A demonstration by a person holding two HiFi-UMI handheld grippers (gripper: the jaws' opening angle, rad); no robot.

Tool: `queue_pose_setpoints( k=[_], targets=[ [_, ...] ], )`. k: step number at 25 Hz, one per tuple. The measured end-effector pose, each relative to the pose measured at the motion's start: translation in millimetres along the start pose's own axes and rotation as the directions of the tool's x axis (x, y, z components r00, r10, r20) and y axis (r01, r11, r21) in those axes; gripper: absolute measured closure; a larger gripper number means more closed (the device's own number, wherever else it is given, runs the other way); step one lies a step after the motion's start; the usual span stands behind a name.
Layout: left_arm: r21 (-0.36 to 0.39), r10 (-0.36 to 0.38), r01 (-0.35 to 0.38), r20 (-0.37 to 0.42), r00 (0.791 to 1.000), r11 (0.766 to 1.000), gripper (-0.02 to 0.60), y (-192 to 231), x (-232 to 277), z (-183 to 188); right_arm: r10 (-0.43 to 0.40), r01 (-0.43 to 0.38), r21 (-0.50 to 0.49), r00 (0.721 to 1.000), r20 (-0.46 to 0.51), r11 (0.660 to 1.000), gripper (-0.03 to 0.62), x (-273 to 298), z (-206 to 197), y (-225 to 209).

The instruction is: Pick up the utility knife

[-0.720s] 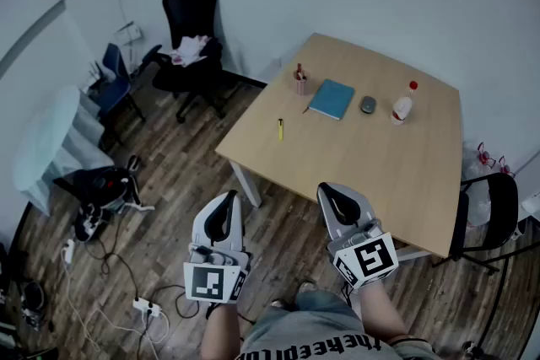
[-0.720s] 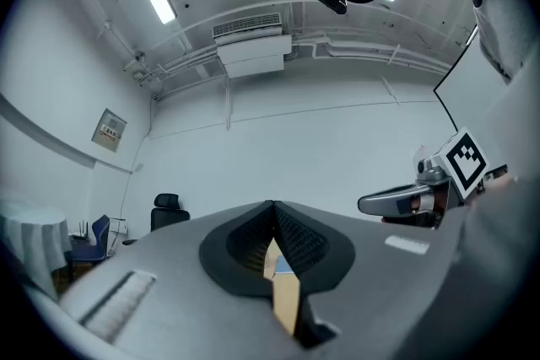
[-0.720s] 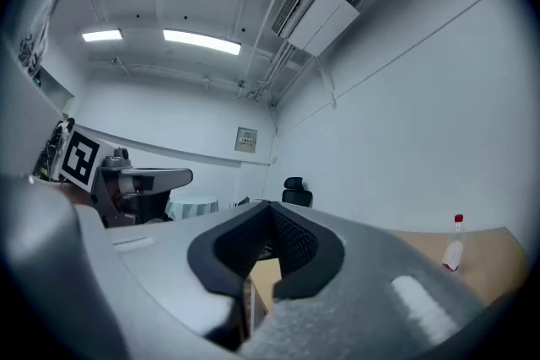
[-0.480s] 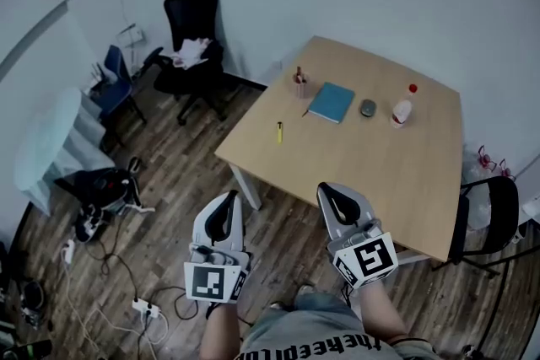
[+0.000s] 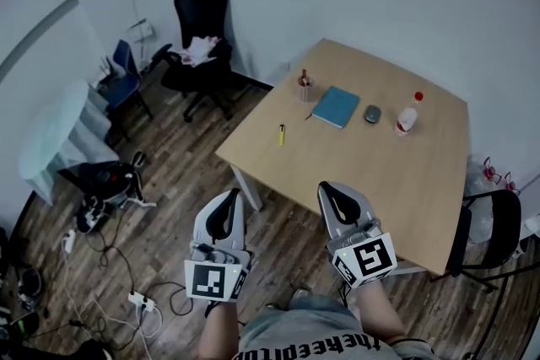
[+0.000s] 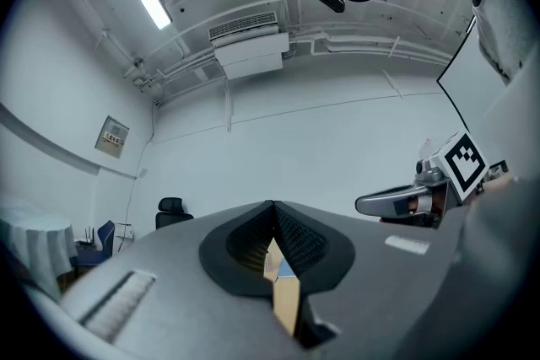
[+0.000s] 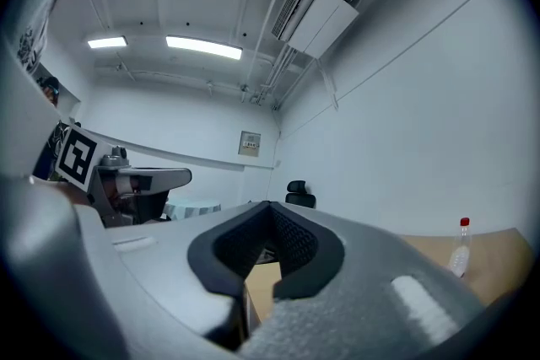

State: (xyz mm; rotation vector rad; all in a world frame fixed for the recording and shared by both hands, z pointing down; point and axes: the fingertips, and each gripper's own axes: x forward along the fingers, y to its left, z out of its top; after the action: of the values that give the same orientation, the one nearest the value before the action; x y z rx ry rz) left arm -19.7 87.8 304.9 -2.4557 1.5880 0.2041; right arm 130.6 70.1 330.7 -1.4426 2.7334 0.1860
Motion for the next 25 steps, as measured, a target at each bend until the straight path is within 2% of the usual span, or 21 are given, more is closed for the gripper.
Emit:
queue_pose_setpoints(
  k=[4,13,25],
  targets=[
    [0.004,0.022,-0.022,-0.006,1.000,1.000,0.571,-4.8,3.3,-2.4,0.003,-0.003,0.041,1.000,0.013,0.999,0.592,-0.4,-5.2,-13.8],
    [0.001,0.042,-0.042,-0.015,0.999,0.999,0.571,-9.0,8.5,-9.3,0.040,-0.040,0.029,0.999,-0.007,0.999,0.591,3.6,-16.8,-18.1],
    [-0.022,0.012,-0.012,-0.011,1.000,1.000,0.571,23.7,45.9,-25.2,0.015,-0.015,0.044,1.000,-0.015,0.999,0.591,48.5,-24.1,-31.1]
  ],
)
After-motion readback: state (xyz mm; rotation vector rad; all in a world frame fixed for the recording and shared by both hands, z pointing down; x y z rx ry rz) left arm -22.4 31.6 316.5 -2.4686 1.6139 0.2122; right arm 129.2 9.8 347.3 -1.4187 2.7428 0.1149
